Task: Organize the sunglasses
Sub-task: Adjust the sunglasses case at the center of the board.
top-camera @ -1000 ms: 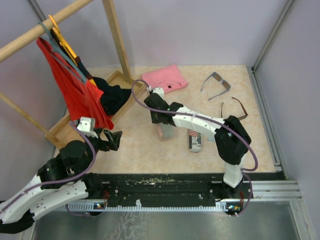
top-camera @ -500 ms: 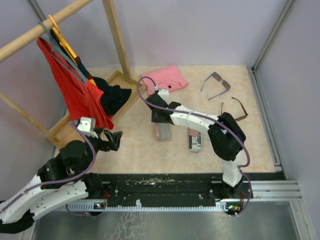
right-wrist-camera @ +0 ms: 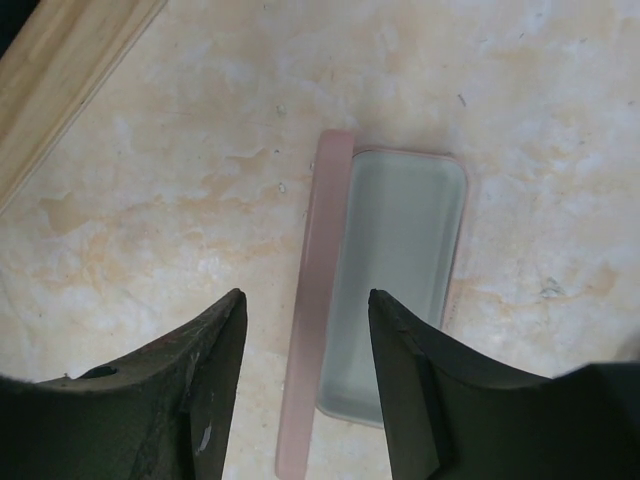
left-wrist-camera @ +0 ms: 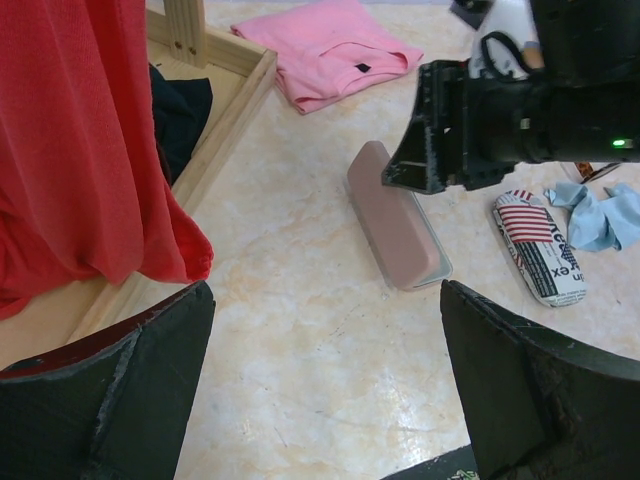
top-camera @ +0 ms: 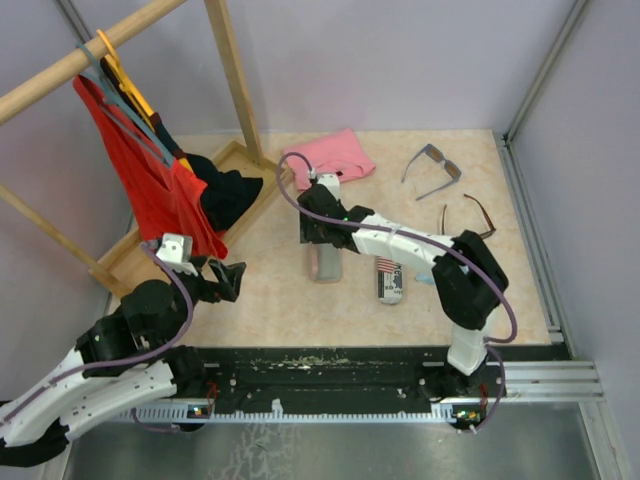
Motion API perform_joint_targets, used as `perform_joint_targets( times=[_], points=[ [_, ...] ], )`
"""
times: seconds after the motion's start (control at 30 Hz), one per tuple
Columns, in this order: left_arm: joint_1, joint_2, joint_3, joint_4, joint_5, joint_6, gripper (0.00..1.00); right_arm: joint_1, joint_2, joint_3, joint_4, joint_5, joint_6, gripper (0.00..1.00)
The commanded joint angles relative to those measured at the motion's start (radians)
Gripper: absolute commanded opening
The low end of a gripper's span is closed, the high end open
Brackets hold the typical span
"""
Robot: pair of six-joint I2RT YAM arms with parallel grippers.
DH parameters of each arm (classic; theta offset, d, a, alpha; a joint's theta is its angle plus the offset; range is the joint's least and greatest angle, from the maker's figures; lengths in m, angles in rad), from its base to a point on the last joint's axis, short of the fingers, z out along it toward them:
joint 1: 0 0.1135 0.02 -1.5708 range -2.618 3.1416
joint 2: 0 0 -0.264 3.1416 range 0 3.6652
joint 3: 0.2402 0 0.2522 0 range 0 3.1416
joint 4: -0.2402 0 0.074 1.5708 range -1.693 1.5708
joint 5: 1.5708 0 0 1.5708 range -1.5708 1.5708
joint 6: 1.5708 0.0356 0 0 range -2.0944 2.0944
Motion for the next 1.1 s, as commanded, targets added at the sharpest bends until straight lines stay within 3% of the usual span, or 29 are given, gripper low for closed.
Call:
perform_joint_targets(
  times=[0.0,0.2,0.37,0.53,0.77,1.07],
  points=[
    [-0.001,0.017,-0.009,0.014,0.000,0.008,0.99,-0.016,-0.183,-0.062,0.133,0.025,-0.133,0.51],
    [-0.002,0.083,0.007,0.018,0.027,-0.010,0.99,-0.152,-0.204,-0.069,0.093,-0.023,-0.158,0.49],
    [-0.001,0.188,0.026,0.039,0.114,-0.100,0.98,-0.225,0.001,0.090,-0.010,-0.068,-0.229,0.47],
    [-0.002,0.258,-0.003,0.093,0.147,-0.163,0.97,-0.243,0.207,0.284,-0.070,-0.067,-0.268,0.45],
    [-0.002,0.227,-0.046,0.102,0.147,-0.190,0.98,-0.244,0.402,0.500,-0.170,-0.103,-0.313,0.43],
    [-0.002,0.189,-0.056,0.064,0.110,-0.189,0.98,-0.221,0.435,0.493,-0.215,-0.160,-0.354,0.43]
  ],
)
